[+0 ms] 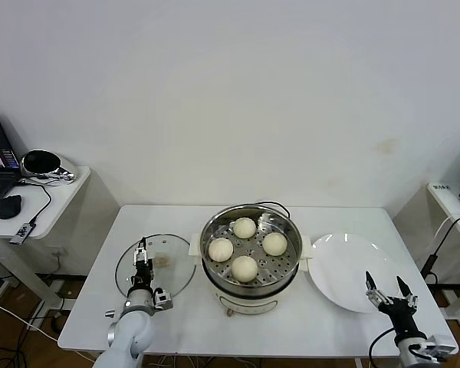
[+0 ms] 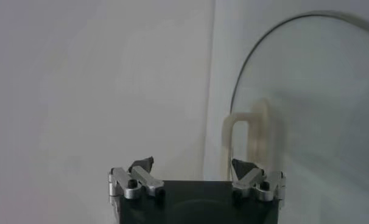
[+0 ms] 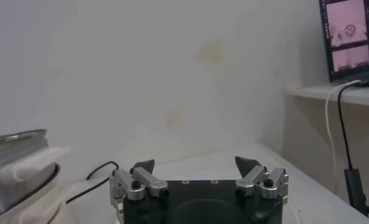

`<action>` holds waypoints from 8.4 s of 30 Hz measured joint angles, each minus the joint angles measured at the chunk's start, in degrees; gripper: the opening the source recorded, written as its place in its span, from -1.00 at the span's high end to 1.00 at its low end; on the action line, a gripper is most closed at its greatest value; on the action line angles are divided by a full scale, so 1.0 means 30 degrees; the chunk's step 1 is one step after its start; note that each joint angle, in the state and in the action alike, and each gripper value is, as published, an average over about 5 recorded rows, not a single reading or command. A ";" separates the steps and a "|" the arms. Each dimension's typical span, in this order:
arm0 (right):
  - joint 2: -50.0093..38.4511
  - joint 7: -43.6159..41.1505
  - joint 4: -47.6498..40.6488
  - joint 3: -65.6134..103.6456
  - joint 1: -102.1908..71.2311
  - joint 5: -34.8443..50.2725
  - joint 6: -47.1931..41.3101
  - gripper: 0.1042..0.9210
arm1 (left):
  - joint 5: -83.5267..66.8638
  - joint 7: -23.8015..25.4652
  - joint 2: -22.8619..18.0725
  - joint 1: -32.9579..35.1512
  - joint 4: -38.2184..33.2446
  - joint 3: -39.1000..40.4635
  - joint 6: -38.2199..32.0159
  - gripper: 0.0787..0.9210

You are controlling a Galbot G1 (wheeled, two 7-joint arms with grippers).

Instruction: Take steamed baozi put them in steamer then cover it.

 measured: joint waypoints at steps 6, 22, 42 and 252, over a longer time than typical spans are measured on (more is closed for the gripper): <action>0.0063 -0.0002 -0.0043 -0.0003 -0.0037 -0.0063 0.0026 -0.76 | -0.0223 -0.0132 -0.0035 -0.0479 0.0630 -0.0126 0.0006 -0.77; 0.0052 0.0001 -0.0182 0.0175 -0.0226 -0.0166 0.0066 -0.76 | -0.0779 -0.0866 -0.0205 -0.1610 0.2205 0.0008 -0.0009 -0.77; -0.0080 0.0047 -0.0140 0.0261 -0.0365 -0.0238 0.0025 -0.76 | -0.1139 -0.1356 -0.0138 -0.1898 0.3679 -0.0042 -0.0849 -0.15; 0.2034 -0.0552 -0.0032 -0.0960 0.0082 -0.4018 0.0232 -0.76 | -0.7678 0.2232 -0.1369 0.3729 -1.5212 0.2917 0.5812 -0.77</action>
